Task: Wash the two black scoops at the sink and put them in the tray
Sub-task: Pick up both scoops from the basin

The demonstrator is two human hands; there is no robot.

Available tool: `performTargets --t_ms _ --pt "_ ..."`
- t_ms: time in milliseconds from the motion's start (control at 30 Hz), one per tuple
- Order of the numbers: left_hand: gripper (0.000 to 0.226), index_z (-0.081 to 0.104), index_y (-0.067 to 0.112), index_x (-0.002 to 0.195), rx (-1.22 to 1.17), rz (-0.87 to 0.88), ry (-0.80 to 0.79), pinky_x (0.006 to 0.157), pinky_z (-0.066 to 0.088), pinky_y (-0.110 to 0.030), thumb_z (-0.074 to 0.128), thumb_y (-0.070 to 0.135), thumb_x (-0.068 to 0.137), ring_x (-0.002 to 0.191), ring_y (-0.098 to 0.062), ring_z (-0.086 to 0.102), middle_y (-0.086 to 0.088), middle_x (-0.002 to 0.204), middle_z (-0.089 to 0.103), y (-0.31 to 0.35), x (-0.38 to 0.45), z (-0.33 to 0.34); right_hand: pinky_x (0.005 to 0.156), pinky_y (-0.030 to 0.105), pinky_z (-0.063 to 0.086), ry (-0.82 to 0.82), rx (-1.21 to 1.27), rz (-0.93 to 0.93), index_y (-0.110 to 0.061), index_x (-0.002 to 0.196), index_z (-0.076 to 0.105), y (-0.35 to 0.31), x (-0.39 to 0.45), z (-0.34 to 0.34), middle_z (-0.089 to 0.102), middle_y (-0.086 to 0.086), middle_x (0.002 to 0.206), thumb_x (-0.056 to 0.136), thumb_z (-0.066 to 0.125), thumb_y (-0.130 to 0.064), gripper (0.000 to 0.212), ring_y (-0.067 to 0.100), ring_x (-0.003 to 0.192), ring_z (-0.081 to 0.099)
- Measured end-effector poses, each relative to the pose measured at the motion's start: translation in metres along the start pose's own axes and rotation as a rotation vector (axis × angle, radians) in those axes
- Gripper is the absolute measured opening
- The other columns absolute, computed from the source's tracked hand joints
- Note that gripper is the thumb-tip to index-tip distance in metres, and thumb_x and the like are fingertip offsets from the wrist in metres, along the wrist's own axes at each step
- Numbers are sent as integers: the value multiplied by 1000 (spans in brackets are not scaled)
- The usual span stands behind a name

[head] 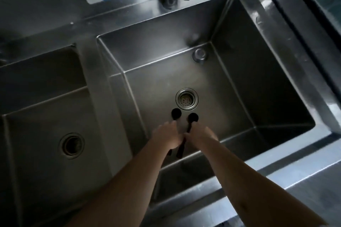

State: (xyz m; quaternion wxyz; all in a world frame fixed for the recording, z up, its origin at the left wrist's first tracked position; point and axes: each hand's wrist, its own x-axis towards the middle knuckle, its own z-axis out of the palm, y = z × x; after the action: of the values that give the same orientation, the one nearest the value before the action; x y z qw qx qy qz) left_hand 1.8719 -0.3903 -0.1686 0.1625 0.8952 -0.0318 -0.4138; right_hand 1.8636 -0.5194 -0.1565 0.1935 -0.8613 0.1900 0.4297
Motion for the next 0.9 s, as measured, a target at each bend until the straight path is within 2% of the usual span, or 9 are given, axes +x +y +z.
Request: performTargets --t_ms 133,267,467,600,700,767,833,867,900 --pt "40 48 18 117 -71 -107 25 89 48 -46 58 38 85 114 -32 56 -11 123 57 -10 39 28 83 32 50 -92 227 72 -8 104 64 8 42 20 68 16 115 83 70 -27 29 28 100 64" --pt "36 46 11 114 -159 -174 50 92 47 -45 58 30 86 116 -37 55 -17 123 55 -20 70 52 92 35 50 -64 417 220 -7 125 60 10 73 39 64 19 127 83 64 -22 45 35 118 61" --pt "27 47 9 108 -195 -175 139 85 48 -45 58 25 89 110 -40 57 -20 118 58 -25 97 73 95 34 49 3 431 325 -8 122 64 15 101 66 65 18 129 90 64 -25 37 35 121 61" --pt "22 56 8 102 -235 -169 158 84 49 -42 61 24 87 107 -39 59 -21 113 64 -27 101 65 97 34 46 24 459 290 -6 126 61 19 109 63 62 19 133 98 58 -27 35 35 124 58" --pt "19 66 8 97 -337 -126 142 79 46 -33 63 22 86 103 -34 62 -19 107 69 -22 96 42 94 34 46 43 519 194 -5 124 64 13 101 42 65 21 128 98 55 -23 33 36 120 59" --pt "16 68 8 92 -393 -73 143 68 41 -28 62 21 87 93 -29 63 -15 96 70 -17 85 20 91 36 48 52 562 105 -7 115 67 3 88 21 68 22 120 96 54 -19 26 37 113 62" --pt "18 65 8 82 -473 -49 162 57 36 -28 59 22 91 79 -26 60 -11 81 65 -11 67 -5 89 44 54 67 591 12 -10 97 68 -6 69 0 71 24 109 96 54 -18 16 38 103 67" --pt "21 64 7 81 -529 -44 178 56 36 -29 58 22 93 75 -26 58 -11 77 62 -9 56 -17 83 45 57 83 610 -28 -14 87 65 -9 57 -11 72 22 100 96 55 -19 14 36 94 70" --pt "23 65 5 83 -592 -38 197 58 38 -31 57 24 94 71 -26 58 -12 75 61 -8 44 -29 72 40 58 100 621 -62 -18 80 63 -12 45 -22 73 16 89 95 56 -21 16 28 80 71"
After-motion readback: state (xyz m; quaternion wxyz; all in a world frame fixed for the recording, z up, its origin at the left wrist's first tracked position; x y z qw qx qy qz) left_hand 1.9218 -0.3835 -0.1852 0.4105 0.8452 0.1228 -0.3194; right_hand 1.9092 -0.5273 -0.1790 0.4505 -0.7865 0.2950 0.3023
